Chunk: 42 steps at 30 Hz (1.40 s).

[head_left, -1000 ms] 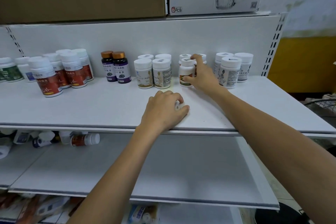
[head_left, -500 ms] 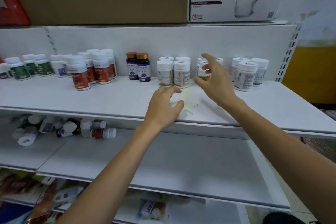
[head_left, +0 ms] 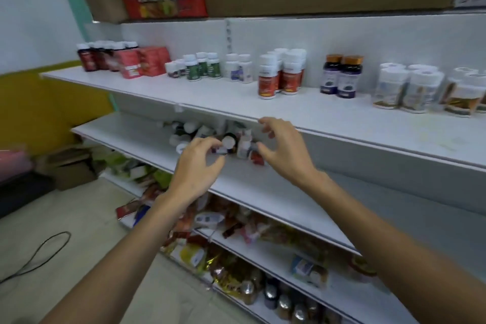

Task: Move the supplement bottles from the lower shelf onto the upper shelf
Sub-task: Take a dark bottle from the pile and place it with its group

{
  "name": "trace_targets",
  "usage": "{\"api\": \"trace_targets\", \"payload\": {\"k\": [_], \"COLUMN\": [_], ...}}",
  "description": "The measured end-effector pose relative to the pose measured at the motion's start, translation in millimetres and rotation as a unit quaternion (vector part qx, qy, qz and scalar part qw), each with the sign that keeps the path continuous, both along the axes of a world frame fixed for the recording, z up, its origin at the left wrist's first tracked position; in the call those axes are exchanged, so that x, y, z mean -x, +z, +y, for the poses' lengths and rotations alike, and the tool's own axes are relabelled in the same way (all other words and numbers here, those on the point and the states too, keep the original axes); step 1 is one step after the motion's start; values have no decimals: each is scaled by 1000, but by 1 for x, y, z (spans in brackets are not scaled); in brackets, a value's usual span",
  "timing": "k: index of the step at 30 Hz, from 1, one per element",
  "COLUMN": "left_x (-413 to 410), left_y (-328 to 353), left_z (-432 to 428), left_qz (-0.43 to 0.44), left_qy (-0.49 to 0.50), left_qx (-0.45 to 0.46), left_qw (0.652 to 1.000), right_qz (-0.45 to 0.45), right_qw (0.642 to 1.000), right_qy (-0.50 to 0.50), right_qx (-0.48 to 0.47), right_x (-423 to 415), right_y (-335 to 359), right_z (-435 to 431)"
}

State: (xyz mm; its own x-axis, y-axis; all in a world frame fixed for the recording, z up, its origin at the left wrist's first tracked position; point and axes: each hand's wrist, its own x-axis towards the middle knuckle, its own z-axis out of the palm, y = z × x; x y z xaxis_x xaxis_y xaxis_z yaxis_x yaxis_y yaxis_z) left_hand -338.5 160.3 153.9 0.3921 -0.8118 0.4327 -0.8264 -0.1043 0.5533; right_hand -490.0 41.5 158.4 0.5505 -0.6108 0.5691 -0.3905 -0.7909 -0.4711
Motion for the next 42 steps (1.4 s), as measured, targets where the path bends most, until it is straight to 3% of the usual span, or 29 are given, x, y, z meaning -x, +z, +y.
{"api": "trace_targets", "payload": {"k": [8, 14, 19, 22, 25, 30, 32, 34, 36, 42], "left_x": [-63, -84, -93, -109, -132, -163, -171, -175, -172, -161], "left_y": [-41, -86, -126, -144, -162, -191, -195, -198, -200, -190], "left_z": [46, 2, -74, -130, -182, -244, -266, -280, -289, -312], "left_qz": [47, 88, 119, 97, 48, 8, 53, 150, 225, 274], "left_qy": [34, 20, -29, -50, -41, -2, 30, 72, 102, 142], "left_qx": [-17, -43, -98, -102, -65, -19, 11, 33, 12, -80], "left_qw": [998, 995, 988, 989, 996, 1000, 998, 986, 969, 948], "right_qz": [129, 120, 242, 196, 127, 158, 178, 162, 129, 84], "right_qw": [981, 966, 937, 940, 959, 949, 942, 945, 952, 954], "right_qy": [8, -56, -87, -127, -171, -210, -211, -200, -196, -193], "right_qx": [-143, -221, -238, -248, -188, -175, -194, -204, -197, -212], "right_x": [-65, -76, -80, -89, -101, -113, -113, -112, -109, -103], "right_y": [-70, -112, -142, -155, -178, -212, -221, -226, -228, -220], "right_z": [13, -28, -86, -127, -161, -204, -218, -226, -229, -226]}}
